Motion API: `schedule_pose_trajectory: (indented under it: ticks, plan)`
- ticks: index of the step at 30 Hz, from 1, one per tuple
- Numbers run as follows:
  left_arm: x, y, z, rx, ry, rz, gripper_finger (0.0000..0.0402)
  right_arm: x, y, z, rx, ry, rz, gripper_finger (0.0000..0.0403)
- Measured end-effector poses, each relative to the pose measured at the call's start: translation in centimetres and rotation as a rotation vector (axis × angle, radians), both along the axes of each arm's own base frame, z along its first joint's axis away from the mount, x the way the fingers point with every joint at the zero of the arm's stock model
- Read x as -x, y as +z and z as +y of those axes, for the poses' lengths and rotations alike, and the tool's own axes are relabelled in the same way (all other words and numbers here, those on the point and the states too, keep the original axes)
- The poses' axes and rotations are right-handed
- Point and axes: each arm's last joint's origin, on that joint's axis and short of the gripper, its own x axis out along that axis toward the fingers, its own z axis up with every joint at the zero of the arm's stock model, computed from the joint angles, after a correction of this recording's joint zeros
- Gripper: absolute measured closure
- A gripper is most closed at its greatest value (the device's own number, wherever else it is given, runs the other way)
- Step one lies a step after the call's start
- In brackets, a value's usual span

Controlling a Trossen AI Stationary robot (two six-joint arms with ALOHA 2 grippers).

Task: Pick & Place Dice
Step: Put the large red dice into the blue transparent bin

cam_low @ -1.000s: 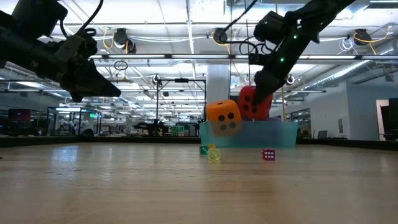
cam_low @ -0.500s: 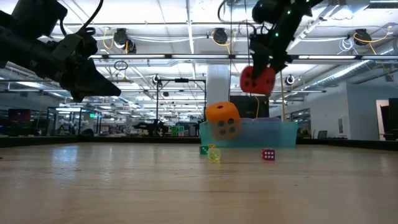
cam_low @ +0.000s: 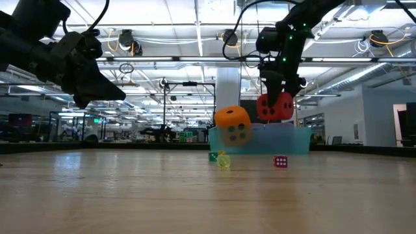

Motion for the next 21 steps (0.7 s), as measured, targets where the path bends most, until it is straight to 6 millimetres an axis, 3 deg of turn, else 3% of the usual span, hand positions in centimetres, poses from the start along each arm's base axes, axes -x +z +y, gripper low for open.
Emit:
schedule_pose_trajectory:
  ticks: [7, 21]
  plan:
    - [0.0, 0.0, 0.0, 0.001, 0.0, 0.0, 0.0371, 0.15, -0.39, 0.26, -0.037, 0.024, 0.04, 0.0009]
    - [0.0, 0.0, -0.01, 0.017, 0.003, -0.003, 0.0371, -0.44, -0.03, 0.89, -0.02, 0.104, 0.016, 0.0004]
